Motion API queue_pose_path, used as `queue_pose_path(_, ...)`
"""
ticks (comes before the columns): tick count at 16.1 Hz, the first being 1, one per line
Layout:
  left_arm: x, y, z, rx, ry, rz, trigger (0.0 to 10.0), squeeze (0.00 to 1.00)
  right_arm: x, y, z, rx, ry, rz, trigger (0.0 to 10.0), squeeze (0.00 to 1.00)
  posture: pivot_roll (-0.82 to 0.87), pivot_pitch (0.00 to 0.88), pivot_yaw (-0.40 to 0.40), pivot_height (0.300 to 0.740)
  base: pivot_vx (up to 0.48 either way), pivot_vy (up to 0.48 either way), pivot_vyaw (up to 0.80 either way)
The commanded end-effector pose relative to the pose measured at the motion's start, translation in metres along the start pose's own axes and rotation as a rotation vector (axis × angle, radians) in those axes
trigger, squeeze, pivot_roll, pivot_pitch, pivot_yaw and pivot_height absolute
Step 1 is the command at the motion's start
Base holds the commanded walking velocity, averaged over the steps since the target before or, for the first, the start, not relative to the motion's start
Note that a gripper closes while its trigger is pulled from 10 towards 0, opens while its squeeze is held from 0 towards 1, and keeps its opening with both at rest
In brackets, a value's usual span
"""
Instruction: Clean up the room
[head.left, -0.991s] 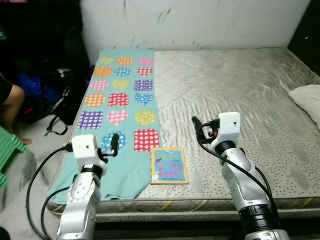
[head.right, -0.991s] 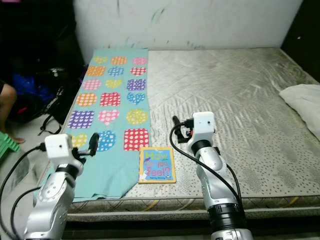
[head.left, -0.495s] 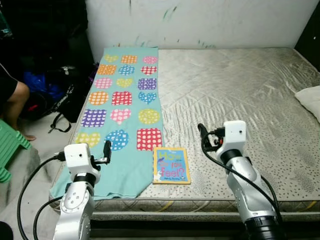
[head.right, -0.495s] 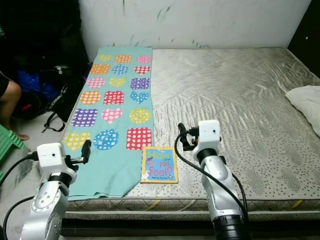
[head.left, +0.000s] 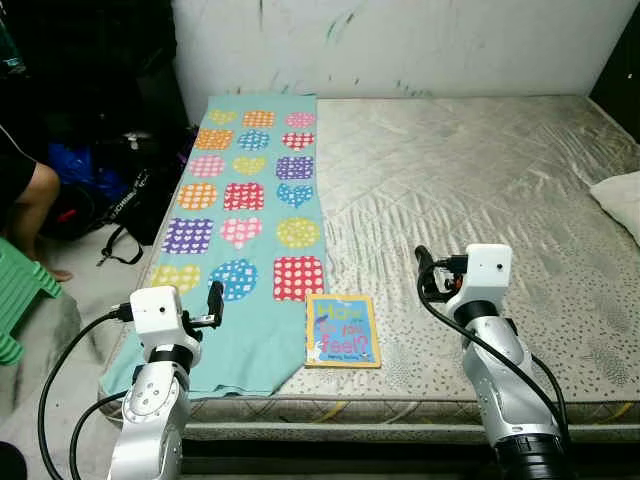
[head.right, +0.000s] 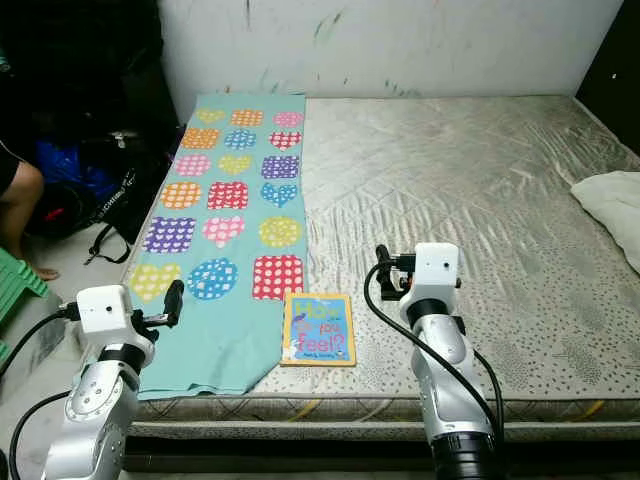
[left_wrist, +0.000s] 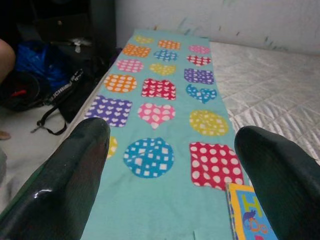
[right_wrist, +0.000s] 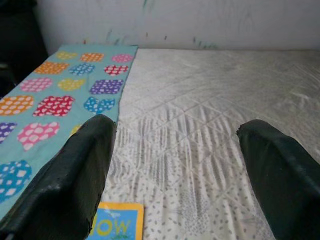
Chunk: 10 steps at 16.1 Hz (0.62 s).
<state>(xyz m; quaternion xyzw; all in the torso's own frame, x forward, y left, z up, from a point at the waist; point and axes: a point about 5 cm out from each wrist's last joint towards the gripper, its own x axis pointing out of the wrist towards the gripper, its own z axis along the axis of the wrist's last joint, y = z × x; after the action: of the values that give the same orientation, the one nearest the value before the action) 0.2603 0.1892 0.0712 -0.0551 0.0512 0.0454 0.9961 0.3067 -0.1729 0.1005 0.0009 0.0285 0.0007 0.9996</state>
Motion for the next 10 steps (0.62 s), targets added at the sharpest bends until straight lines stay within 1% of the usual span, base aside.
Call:
queue_pose_path(1, 0.0026, 0.0001, 0.0011, 0.000, 0.004, -0.011, 10.0, 0.00, 0.0002, -0.0014, -0.0030, 0.007, 0.019, -0.010, 10.0, 0.00, -0.07, 0.000, 0.044, 0.740, 0.000, 0.000, -0.80)
queue_pose_path(3, 0.0030, -0.0013, 0.0013, 0.006, 0.003, -0.022, 10.0, 0.00, 0.0007, -0.0009, -0.0021, 0.006, 0.013, -0.007, 10.0, 0.00, -0.07, 0.000, 0.044, 0.740, 0.000, 0.000, -0.80)
queue_pose_path(10, 0.0040, -0.0044, 0.0017, 0.014, 0.002, -0.049, 10.0, 0.00, 0.0021, 0.0009, -0.0006, -0.008, 0.001, 0.006, 10.0, 0.00, -0.07, 0.000, 0.045, 0.740, 0.000, 0.000, 0.00)
